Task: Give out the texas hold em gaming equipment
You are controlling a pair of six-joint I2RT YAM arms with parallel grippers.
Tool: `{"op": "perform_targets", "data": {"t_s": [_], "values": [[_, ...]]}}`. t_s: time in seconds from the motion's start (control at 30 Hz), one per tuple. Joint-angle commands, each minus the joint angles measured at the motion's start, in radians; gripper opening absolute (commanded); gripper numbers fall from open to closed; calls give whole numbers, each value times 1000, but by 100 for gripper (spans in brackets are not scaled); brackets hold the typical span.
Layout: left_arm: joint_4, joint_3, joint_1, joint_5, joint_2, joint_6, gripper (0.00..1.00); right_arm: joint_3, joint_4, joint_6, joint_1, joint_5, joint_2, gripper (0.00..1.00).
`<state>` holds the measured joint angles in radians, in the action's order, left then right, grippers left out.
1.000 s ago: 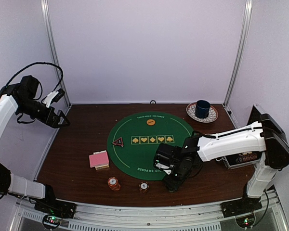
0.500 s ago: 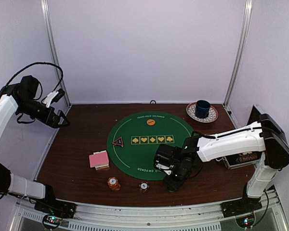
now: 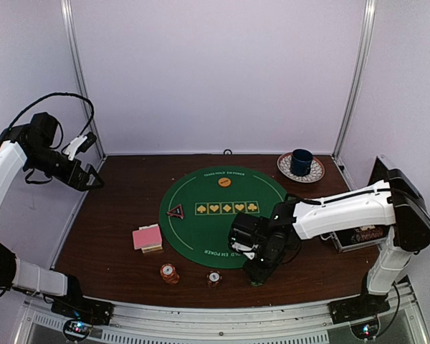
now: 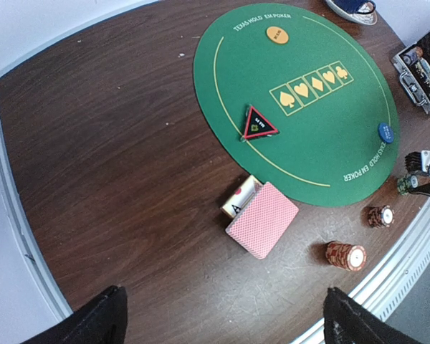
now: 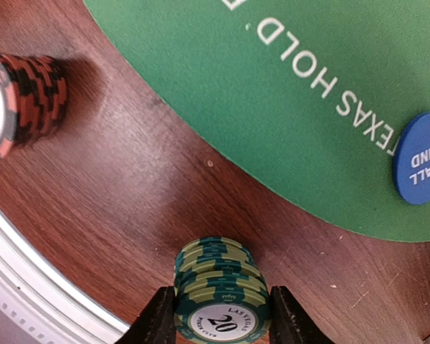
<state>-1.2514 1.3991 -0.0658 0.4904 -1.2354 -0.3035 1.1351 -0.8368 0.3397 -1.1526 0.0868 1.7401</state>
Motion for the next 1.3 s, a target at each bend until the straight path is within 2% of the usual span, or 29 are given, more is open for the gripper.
{"op": "perform_targets", "data": {"t_s": [0.0,0.23,0.4,0.57,0.73,0.97,1.03,1.27], "values": [[-7,27,-3,4,15,-19,98,76,-51,-9,-3,-32,-29,23],[-7,26,-3,7,14,-19,98,221,-145,-8,22,-91,-27,18],[-5,21,-3,11,15,-20,98,405,-160,-29,113,-160,49,17],[-6,15,-3,19,16,-20,98,643,-119,-52,253,-168,197,17],[-7,10,-3,20,20,-22,98,911,-119,-66,383,-149,422,17],[-6,-6,-3,23,22,-26,98,1238,-164,-115,474,-152,690,17],[-6,-8,-3,19,20,-29,98,1283,-159,-112,491,-146,736,18],[-6,4,-3,29,4,-32,98,1279,-79,-106,528,-124,809,19]]}}
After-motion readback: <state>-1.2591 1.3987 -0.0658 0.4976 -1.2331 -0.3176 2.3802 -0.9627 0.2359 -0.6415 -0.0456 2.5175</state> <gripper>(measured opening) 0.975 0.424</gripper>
